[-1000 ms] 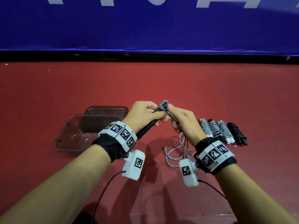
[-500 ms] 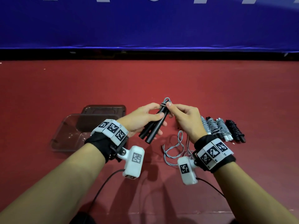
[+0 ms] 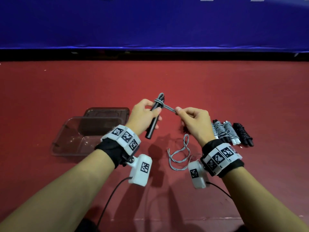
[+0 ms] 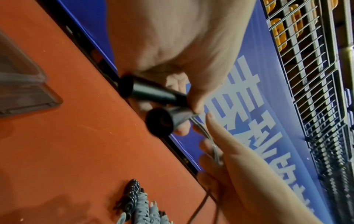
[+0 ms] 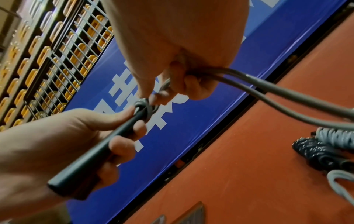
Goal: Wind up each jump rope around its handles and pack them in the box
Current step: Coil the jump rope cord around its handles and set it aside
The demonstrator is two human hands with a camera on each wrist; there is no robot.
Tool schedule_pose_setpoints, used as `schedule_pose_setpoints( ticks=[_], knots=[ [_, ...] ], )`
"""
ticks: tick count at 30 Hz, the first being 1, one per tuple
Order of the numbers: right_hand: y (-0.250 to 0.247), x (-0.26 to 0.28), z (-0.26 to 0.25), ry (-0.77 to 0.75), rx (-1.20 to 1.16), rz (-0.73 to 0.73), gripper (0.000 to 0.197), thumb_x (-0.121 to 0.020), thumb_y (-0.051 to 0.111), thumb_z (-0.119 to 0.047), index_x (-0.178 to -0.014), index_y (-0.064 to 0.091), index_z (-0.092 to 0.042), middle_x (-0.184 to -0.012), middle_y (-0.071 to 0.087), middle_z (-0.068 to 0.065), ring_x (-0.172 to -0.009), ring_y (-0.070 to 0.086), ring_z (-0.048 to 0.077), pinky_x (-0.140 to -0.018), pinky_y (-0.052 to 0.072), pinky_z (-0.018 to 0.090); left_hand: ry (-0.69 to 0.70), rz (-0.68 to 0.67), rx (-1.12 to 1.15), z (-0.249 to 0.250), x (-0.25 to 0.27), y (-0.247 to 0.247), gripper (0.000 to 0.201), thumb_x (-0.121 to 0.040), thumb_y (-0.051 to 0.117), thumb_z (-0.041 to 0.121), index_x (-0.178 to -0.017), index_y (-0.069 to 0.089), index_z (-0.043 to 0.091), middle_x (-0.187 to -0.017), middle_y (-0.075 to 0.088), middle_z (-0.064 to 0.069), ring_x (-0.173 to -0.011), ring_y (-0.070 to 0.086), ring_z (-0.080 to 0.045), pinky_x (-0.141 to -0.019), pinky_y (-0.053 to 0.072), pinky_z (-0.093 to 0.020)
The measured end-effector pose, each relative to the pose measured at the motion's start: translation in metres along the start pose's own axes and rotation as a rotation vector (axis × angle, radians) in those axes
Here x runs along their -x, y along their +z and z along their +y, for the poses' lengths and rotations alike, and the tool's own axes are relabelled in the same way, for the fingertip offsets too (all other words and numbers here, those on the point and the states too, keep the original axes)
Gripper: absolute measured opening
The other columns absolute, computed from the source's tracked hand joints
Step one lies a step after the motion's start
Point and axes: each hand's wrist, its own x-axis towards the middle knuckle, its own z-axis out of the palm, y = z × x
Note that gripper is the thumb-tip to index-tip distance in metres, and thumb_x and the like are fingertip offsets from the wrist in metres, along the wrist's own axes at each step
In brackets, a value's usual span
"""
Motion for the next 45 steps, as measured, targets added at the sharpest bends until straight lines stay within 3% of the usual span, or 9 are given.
schedule_pose_setpoints(
  ticks=[6, 10, 13, 16, 21, 27, 38, 41, 45],
  knots=[
    [-0.001, 0.005, -0.016, -0.131, 0.424, -0.372, 0.016, -0.098, 0.064, -0.031, -0.102, 0.076, -0.020, -0.058, 0.056, -0.023, -0.059, 0.052, -0.006, -0.062, 0.036, 0.013, 0.036, 0.108, -0.197, -0.012, -0.010, -0.016, 0.010, -0.094, 0.070, 0.022, -0.093, 0.059, 0.023, -0.068, 0.075, 0.001, -0.049, 0.067, -0.024, -0.065, 0.062, -0.047],
    [0.003, 0.010, -0.043, -0.237, 0.634, -0.498, 0.013, -0.097, 0.059, -0.026, -0.089, 0.070, -0.023, -0.066, 0.056, -0.007, -0.069, 0.051, 0.020, -0.064, 0.034, 0.027, -0.036, 0.094, -0.389, -0.018, -0.004, -0.011, 0.014, -0.089, 0.071, 0.036, -0.094, 0.061, 0.028, -0.074, 0.077, 0.008, -0.062, 0.074, -0.021, -0.077, 0.062, -0.044],
    [0.001, 0.010, -0.059, -0.355, 0.816, -0.613, 0.026, -0.093, 0.060, -0.029, -0.068, 0.056, -0.027, -0.064, 0.056, 0.001, -0.066, 0.050, 0.028, -0.063, 0.040, 0.033, 0.176, -0.096, -1.002, -0.004, 0.010, -0.005, 0.017, -0.088, 0.070, 0.043, -0.093, 0.057, 0.033, -0.098, 0.075, 0.005, -0.100, 0.070, -0.024, -0.079, 0.045, -0.032],
    [-0.008, 0.000, -0.065, -0.386, 0.795, -0.699, 0.006, -0.087, 0.072, -0.037, -0.084, 0.076, -0.033, -0.076, 0.071, -0.008, -0.075, 0.064, 0.015, -0.071, 0.052, 0.034, 0.264, -0.492, -1.188, 0.008, 0.016, -0.003, 0.032, -0.085, 0.074, 0.051, -0.087, 0.057, 0.023, -0.084, 0.072, -0.001, -0.093, 0.069, -0.030, -0.069, 0.041, -0.032],
    [-0.028, -0.012, -0.036, -0.260, 0.191, -0.401, 0.021, -0.074, 0.089, -0.026, -0.076, 0.073, -0.012, -0.071, 0.069, -0.006, -0.062, 0.058, 0.005, -0.065, 0.045, 0.023, 0.252, -0.627, -0.652, 0.018, 0.014, -0.014, 0.019, -0.082, 0.085, 0.020, -0.100, 0.078, 0.020, -0.070, 0.071, 0.010, -0.059, 0.062, 0.003, -0.065, 0.050, -0.022],
    [-0.013, -0.001, 0.012, 0.129, -0.243, -0.303, 0.018, -0.093, 0.070, -0.020, -0.082, 0.071, -0.006, -0.065, 0.057, 0.011, -0.047, 0.038, 0.011, -0.042, 0.034, 0.020, 0.238, -0.431, -0.341, 0.020, 0.012, -0.021, 0.017, -0.085, 0.081, 0.006, -0.101, 0.079, 0.013, -0.070, 0.072, 0.008, -0.056, 0.071, -0.021, -0.064, 0.061, -0.033],
    [0.010, 0.012, -0.002, 0.154, -0.077, -0.291, 0.054, -0.096, 0.059, -0.054, -0.067, 0.066, -0.010, -0.053, 0.036, -0.001, -0.048, 0.029, 0.013, -0.046, 0.023, 0.024, 0.056, -0.078, -0.094, -0.004, 0.009, -0.004, 0.024, -0.085, 0.082, 0.010, -0.100, 0.065, 0.018, -0.080, 0.078, 0.001, -0.050, 0.068, -0.021, -0.051, 0.053, -0.027],
    [0.011, 0.014, 0.000, 0.088, -0.037, -0.191, 0.059, -0.093, 0.064, -0.057, -0.063, 0.067, -0.007, -0.050, 0.038, 0.000, -0.050, 0.029, 0.016, -0.049, 0.024, 0.026, 0.146, -0.087, -0.155, -0.006, 0.011, -0.001, 0.046, -0.087, 0.081, 0.015, -0.125, 0.059, 0.027, -0.079, 0.079, 0.006, -0.054, 0.070, -0.024, -0.062, 0.062, -0.037],
    [0.013, 0.014, 0.000, 0.071, -0.026, -0.168, 0.047, -0.092, 0.065, -0.054, -0.072, 0.077, -0.013, -0.054, 0.050, -0.003, -0.051, 0.037, 0.012, -0.052, 0.030, 0.024, 0.184, -0.050, -0.209, -0.010, 0.012, -0.002, 0.030, -0.086, 0.081, 0.022, -0.111, 0.072, 0.034, -0.079, 0.078, 0.010, -0.056, 0.070, -0.025, -0.072, 0.062, -0.053]
  ],
)
